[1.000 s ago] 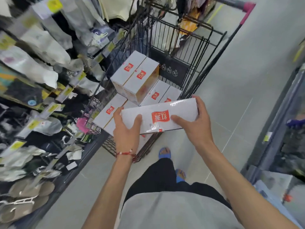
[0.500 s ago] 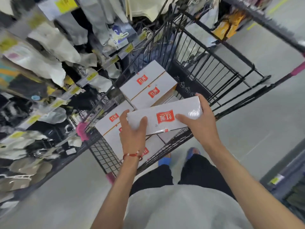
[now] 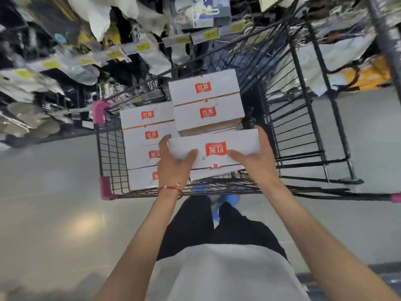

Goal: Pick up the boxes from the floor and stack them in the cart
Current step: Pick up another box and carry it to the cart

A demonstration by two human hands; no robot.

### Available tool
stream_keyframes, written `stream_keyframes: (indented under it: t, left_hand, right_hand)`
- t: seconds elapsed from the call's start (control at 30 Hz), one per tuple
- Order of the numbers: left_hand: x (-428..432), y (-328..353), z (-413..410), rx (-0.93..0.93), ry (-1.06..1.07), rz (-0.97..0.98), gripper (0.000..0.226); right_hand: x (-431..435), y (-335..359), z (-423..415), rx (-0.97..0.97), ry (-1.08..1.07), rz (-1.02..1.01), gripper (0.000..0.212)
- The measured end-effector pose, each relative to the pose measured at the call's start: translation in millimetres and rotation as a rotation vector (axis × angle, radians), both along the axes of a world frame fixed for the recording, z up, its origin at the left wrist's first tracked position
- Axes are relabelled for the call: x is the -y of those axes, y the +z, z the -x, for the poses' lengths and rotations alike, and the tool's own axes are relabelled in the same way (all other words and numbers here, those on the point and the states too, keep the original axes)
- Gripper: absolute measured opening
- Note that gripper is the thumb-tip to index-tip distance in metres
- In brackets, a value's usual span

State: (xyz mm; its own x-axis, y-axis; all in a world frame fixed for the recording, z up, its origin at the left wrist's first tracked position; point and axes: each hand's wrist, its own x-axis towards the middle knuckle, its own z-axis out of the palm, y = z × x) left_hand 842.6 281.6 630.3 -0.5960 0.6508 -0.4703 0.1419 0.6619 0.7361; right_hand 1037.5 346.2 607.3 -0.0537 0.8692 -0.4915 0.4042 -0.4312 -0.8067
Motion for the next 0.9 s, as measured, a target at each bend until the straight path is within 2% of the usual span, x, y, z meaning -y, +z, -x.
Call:
stream_keyframes:
  t: [0.13,0.33,0.47,0.67,0.8,0.9]
  left_hand:
    - [-5.1,-17.0,-8.0,0.005,0.059,0.044,0.072]
    - [-22.9,-47.8,1.0,0.034,0.093,0.113,0.074]
    - [-39.3,-67.0,11.4,0.056,0.092,0.161,0.075]
    - [-64.2,-90.1,8.2,0.116,0.166,0.231,0.076]
    - [-75.3,-96.9,4.5,0.122,0.214,0.277,0.075]
    - [-75.9,-98.0,2.5,0.118,0.217,0.292,0.076]
  right_hand:
    - [-16.6,-16.0,-2.5,0.037,0.073,0.053,0.101]
    - [-40.9,-40.9,6.9,0.002,0.063,0.15,0.104]
    - [-57.5,-57.0,17.6,-0.037,0.056,0.194,0.098]
    - [-75.8,-76.2,22.6,-0.038,0.014,0.272,0.112]
    - [-83.9,-82.8,20.7,-0.068,-0.006,0.32,0.106]
    - [-85.3,-83.8,22.3,-0.055,-0.003,0.325,0.113]
